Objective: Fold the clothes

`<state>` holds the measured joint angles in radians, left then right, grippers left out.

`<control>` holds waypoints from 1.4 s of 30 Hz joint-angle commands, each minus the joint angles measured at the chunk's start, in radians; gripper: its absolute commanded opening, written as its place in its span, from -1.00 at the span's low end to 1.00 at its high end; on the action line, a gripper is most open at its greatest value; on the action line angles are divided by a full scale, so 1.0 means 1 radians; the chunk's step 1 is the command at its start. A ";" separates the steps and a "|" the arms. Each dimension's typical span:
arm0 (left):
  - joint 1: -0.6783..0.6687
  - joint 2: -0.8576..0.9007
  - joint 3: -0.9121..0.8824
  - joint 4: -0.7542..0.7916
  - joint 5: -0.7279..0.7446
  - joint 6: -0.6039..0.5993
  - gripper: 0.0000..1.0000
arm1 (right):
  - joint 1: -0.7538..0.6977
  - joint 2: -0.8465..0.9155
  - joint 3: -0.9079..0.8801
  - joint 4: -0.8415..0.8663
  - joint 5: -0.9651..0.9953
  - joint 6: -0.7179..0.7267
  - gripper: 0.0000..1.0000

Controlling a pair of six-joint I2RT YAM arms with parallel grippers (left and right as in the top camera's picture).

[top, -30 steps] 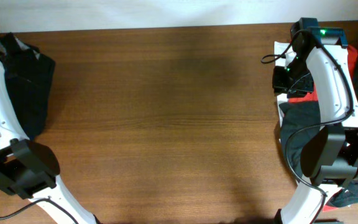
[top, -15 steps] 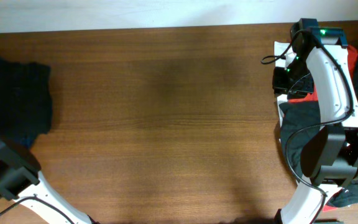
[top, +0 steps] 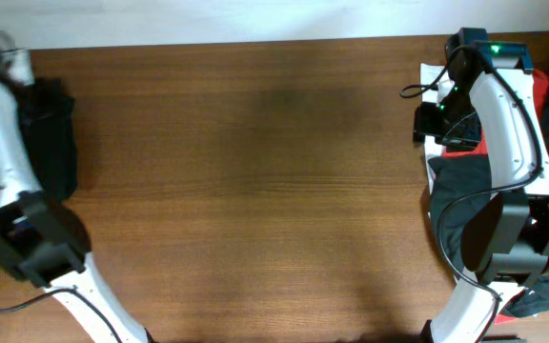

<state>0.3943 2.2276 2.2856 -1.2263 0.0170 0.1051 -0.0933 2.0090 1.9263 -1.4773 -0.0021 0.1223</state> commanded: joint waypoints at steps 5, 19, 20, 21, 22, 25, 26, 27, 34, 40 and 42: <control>-0.335 0.016 0.006 -0.105 0.129 0.002 0.98 | -0.005 -0.006 0.019 -0.011 -0.092 -0.022 0.73; -0.498 0.015 0.005 -0.462 0.118 -0.080 0.98 | -0.005 -0.006 -0.008 -0.169 -0.133 -0.119 0.97; -0.502 0.011 -0.006 -0.462 0.118 -0.094 0.98 | -0.005 -0.006 -0.008 -0.200 -0.133 -0.119 0.97; -0.508 -0.003 -0.033 -0.462 0.118 -0.094 0.98 | -0.005 -0.006 -0.008 -0.222 -0.132 -0.119 0.97; -0.517 -0.035 -0.093 -0.462 0.118 -0.094 0.99 | -0.004 -0.014 -0.023 -0.222 -0.132 -0.119 0.97; -0.531 -0.141 -0.293 -0.462 0.068 -0.151 0.98 | -0.003 -0.082 -0.135 -0.183 -0.133 -0.119 0.97; -0.531 -0.190 -0.370 -0.461 0.038 -0.185 0.98 | -0.003 -0.141 -0.215 -0.135 -0.134 -0.118 0.97; -0.531 -0.226 -0.422 -0.454 0.027 -0.192 0.98 | -0.003 -0.178 -0.262 -0.106 -0.134 -0.118 0.97; -0.532 -0.763 -0.959 -0.103 0.027 -0.211 0.98 | -0.003 -0.736 -0.751 0.207 -0.137 -0.088 0.97; -0.532 -1.179 -1.210 0.153 0.027 -0.214 0.98 | -0.003 -0.948 -0.803 0.232 -0.072 -0.089 0.97; -0.532 -1.227 -1.211 0.156 0.027 -0.214 0.98 | -0.003 -0.945 -0.803 0.233 -0.072 -0.089 0.97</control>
<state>-0.1371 1.0595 1.0893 -1.0817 0.0479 -0.0990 -0.0929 1.0615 1.1339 -1.2491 -0.0940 0.0261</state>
